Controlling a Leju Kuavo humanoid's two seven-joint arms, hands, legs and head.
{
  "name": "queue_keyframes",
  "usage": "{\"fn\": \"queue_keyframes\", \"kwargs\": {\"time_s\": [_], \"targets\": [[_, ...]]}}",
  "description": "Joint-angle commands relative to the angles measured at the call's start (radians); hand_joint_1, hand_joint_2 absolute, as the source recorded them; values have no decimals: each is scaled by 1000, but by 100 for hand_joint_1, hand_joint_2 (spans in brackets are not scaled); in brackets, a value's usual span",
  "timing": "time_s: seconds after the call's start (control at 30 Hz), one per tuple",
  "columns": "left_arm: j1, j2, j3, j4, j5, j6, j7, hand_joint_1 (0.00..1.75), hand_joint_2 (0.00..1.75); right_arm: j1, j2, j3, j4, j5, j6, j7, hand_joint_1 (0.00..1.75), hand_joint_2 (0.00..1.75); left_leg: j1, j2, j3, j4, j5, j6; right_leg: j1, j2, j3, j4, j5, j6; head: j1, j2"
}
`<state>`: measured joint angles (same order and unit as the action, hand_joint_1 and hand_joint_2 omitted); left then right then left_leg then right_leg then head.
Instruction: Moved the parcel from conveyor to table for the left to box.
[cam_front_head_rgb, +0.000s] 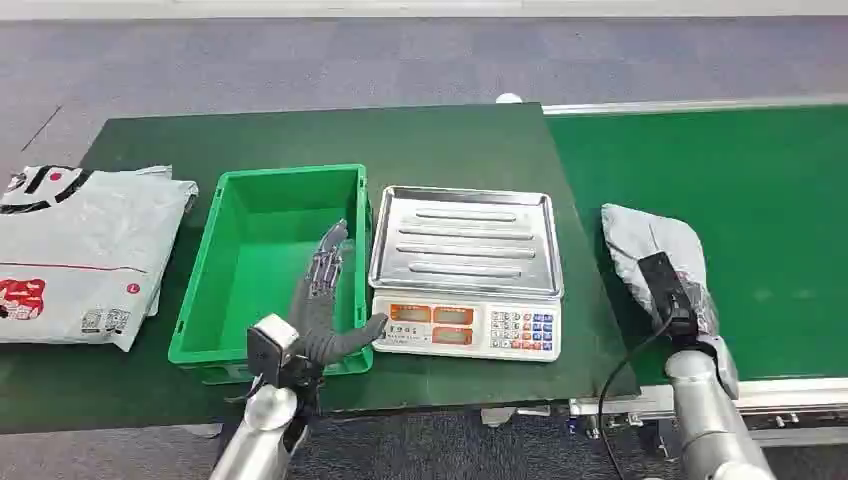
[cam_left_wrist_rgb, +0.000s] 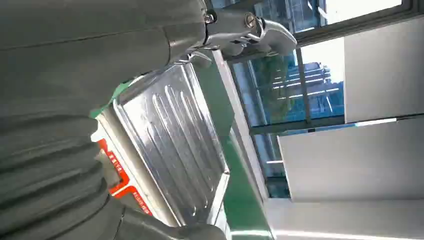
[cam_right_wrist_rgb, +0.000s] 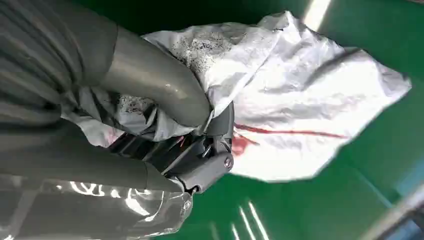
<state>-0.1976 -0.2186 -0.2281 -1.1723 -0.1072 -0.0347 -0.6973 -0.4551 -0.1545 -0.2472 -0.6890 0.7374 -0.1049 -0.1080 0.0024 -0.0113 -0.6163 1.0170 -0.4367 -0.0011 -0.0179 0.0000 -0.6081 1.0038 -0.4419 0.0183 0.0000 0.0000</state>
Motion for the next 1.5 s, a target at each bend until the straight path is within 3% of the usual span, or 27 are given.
{"fn": "queue_keyframes", "kwargs": {"time_s": [0.03, 0.17, 0.33, 0.47, 0.53, 0.63, 0.73, 0.77, 0.9, 0.97, 1.03, 1.17, 1.27, 1.5], "targets": [[-12, 25, 2, 19, 18, 6, -1, 0, 175, 64, 79, 5, -328, -269, -137, -280, 175, 175, 0, 3, 1, -1, -1, 0, 0, 2, 0, 0, 0, -1, 0, 0], [-33, 28, -10, 33, 24, -6, -1, 0, 175, 169, 116, 55, -616, -330, -264, -385, 175, 175, 0, 2, 1, -1, -1, -1, 0, 2, 0, 0, -1, -1, 0, 0], [-37, 28, -10, 37, 25, -5, -1, 0, 175, 187, 117, 65, -647, -332, -268, -380, 175, 175, 0, 2, 3, -1, -1, -1, 0, 2, 2, -1, -1, -2, 0, 0], [-54, 34, -27, 50, 35, -9, -1, 0, 175, 238, 143, 72, -760, -351, -434, -534, 175, 175, 0, 1, 2, -1, -1, -1, 0, 1, 1, -1, -2, -1, 0, 0], [-76, 35, -37, 70, 42, -15, -1, 0, 175, 297, 154, 127, -896, -286, -520, -577, 175, 175, 0, 0, 1, -1, -1, -2, 0, -1, 1, 0, -2, -1, 0, 0], [-96, 39, -42, 86, 46, -26, -1, 0, 175, 331, 117, 260, -940, -26, -560, -512, 175, 175, 0, 0, 1, -1, -1, -1, 0, 0, 1, 0, -2, -1, 0, 0], [-96, 47, -42, 78, 41, -44, -1, 0, 175, 316, 53, 433, -839, 302, -455, -379, 175, 175, 0, 4, 4, -2, -2, -2, 1, 3, 2, -1, -2, -1, 0, 0], [-96, 50, -43, 75, 40, -46, -1, 0, 175, 298, 46, 481, -791, 310, -367, -351, 175, 175, 1, 4, 3, -1, -2, -2, 1, 3, 2, -1, -1, -1, 0, 0], [-100, 52, -46, 78, 41, -49, -1, 0, 175, 261, 54, 520, -709, 304, -334, -352, 175, 175, 2, 8, 6, -3, -2, -2, 2, 7, 3, -3, 0, -2, 0, 0], [-111, 53, -52, 88, 41, -53, -1, 0, 175, 223, 49, 592, -621, 331, -181, -320, 175, 175, 2, 6, 5, -4, -2, -2, 2, 4, 4, -3, -1, -2, 0, 0], [-116, 52, -52, 93, 42, -53, -1, 0, 175, 185, 67, 634, -529, 337, -110, -296, 175, 175, 2, 8, 5, -2, -2, -1, 2, 6, 3, -3, -1, -2, 0, 0], [-117, 50, -52, 95, 42, -56, -1, 0, 175, 127, 71, 677, -400, 342, -55, -262, 175, 175, 1, 9, 7, -4, -2, -2, 2, 8, 4, -3, 0, -2, 0, 0], [-120, 45, -54, 101, 40, -60, -1, 0, 175, 115, 67, 691, -350, 295, -66, -294, 175, 175, 2, 7, 5, -3, -2, -2, 2, 6, 4, -3, -1, -2, 0, 0], [-125, 42, -59, 109, 50, -53, -1, 0, 175, 145, 51, 694, -445, 133, -40, -402, 175, 175, 1, 4, 5, -2, -2, -2, 1, 3, 3, -2, -2, -2, 0, 0]]}}
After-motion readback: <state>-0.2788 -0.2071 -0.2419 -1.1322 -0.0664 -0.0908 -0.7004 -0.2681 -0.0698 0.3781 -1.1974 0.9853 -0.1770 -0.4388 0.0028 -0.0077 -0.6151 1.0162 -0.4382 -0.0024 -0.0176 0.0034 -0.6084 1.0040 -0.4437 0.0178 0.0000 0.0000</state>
